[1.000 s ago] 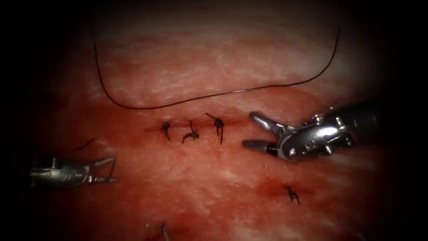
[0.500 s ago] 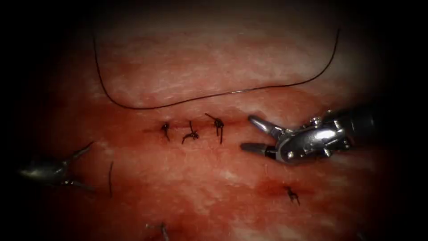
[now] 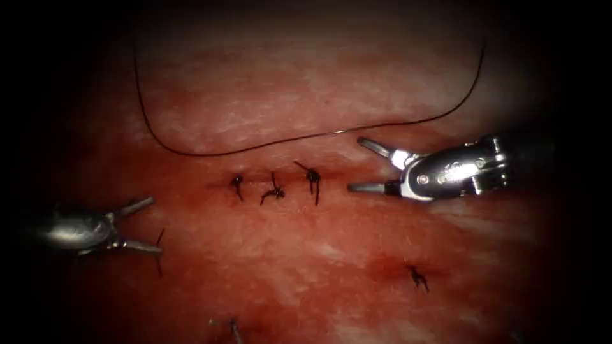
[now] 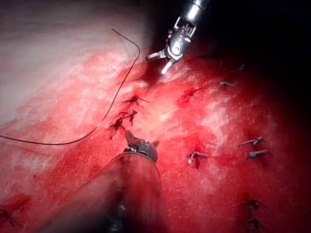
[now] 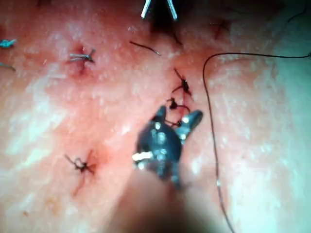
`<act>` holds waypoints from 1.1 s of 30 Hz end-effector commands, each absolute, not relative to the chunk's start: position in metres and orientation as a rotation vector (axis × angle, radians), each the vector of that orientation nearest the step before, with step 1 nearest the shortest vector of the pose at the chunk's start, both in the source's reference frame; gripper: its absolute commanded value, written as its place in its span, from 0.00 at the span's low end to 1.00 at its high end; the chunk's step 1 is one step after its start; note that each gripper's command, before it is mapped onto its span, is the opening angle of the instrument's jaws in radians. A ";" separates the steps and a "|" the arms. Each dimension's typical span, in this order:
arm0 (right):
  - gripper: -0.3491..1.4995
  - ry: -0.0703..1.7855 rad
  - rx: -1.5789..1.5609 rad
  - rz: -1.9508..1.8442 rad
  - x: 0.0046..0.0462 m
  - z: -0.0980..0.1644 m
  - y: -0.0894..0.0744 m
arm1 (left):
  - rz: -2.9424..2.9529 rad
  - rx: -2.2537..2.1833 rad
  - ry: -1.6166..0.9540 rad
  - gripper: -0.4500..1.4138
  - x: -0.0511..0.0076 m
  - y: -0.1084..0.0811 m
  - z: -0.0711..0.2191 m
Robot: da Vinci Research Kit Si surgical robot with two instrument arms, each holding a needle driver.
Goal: Wound Closure
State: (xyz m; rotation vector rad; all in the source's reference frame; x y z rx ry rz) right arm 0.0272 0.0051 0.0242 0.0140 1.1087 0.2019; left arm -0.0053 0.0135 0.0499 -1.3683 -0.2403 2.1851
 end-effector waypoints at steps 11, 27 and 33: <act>0.36 1.133 0.170 0.161 0.0278 0.024 0.003 | 2.060 -1.616 -0.419 0.41 -0.0057 0.016 0.053; 0.39 1.172 0.148 0.182 0.0274 0.023 0.002 | 2.051 -1.575 -0.327 0.43 -0.0072 0.017 0.052; 0.39 1.174 0.129 0.188 0.0270 0.023 0.002 | 2.051 -1.574 -0.326 0.43 -0.0073 0.017 0.052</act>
